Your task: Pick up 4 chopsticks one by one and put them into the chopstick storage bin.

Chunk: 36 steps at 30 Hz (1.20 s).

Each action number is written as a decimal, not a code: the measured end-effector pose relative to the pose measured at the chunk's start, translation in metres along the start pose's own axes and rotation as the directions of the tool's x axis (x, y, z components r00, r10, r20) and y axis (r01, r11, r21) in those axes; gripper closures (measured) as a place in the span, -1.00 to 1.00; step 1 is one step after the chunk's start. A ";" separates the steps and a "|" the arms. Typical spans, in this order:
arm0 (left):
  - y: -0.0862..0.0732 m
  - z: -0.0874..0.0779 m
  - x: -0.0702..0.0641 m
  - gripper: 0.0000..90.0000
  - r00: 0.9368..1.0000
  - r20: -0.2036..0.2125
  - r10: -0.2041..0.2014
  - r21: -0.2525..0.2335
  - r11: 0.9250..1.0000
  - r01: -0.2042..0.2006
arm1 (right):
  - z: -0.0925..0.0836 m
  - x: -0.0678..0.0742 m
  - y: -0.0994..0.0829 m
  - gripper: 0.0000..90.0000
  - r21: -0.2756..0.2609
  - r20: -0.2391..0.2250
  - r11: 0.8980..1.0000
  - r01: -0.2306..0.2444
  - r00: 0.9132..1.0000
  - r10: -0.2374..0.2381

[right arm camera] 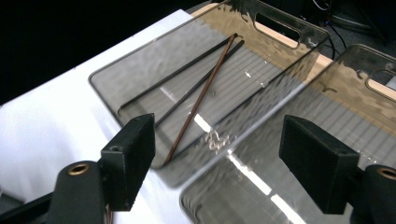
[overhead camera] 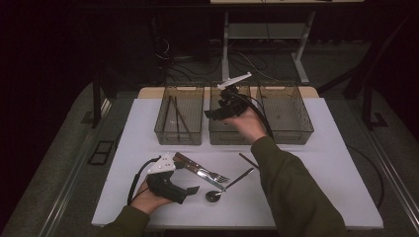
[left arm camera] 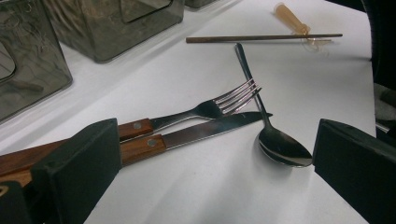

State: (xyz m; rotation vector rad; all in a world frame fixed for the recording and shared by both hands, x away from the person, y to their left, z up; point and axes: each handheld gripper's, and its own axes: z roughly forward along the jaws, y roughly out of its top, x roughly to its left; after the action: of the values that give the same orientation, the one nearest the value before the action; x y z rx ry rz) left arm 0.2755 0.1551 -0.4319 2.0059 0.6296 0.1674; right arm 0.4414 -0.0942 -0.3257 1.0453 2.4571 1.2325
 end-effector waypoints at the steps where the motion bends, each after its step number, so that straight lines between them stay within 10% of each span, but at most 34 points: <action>1: 0.000 0.000 0.000 -1.00 1.000 0.000 0.001 0.000 1.000 -0.001 | -0.003 -0.001 -0.002 -0.41 -0.002 0.001 1.000 0.003 1.000 -0.003; 36: -0.005 -0.006 0.012 -1.00 1.000 -0.017 -0.001 -0.014 1.000 0.000 | -0.090 -0.029 -0.148 -0.44 -0.038 -0.023 0.998 -0.050 0.999 0.049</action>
State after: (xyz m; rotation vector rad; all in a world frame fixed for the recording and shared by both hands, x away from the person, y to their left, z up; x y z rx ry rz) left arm 0.2817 0.1676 -0.4349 1.9924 0.6380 0.1886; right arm 0.3458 -0.2292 -0.3857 1.0937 2.4274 1.3085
